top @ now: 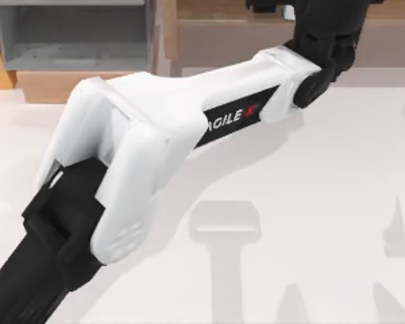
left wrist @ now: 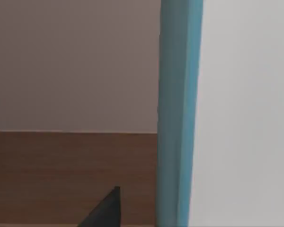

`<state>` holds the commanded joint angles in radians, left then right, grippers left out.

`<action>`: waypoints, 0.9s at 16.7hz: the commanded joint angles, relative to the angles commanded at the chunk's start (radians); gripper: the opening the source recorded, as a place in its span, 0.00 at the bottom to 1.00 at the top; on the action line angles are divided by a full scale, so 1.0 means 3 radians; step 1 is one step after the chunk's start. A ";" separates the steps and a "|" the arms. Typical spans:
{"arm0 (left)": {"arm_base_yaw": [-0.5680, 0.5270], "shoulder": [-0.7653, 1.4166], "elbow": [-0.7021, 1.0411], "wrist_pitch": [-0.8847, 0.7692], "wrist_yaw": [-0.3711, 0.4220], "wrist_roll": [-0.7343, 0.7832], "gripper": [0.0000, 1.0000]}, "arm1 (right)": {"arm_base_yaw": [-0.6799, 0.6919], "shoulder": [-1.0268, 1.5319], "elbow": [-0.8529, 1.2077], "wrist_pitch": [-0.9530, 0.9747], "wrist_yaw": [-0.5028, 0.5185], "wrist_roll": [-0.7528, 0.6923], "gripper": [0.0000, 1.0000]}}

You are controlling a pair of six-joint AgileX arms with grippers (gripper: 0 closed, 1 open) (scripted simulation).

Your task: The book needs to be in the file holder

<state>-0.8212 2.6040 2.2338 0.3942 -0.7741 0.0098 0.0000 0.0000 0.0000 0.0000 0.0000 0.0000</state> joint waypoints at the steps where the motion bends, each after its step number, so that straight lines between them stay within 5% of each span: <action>1: 0.0000 0.0000 0.0000 0.0000 0.0000 0.0000 0.62 | 0.0000 0.0000 0.0000 0.0000 0.0000 0.0000 1.00; 9: 0.0000 0.0000 0.0000 0.0000 0.0000 0.0000 0.02 | 0.0000 0.0000 0.0000 0.0000 0.0000 0.0000 1.00; 15: 0.0000 0.0000 0.0000 0.0000 0.0000 0.0000 0.00 | 0.0000 0.0000 0.0000 0.0000 0.0000 0.0000 1.00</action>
<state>-0.8212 2.6040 2.2338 0.3942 -0.7741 0.0098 0.0000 0.0000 0.0000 0.0000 0.0000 0.0000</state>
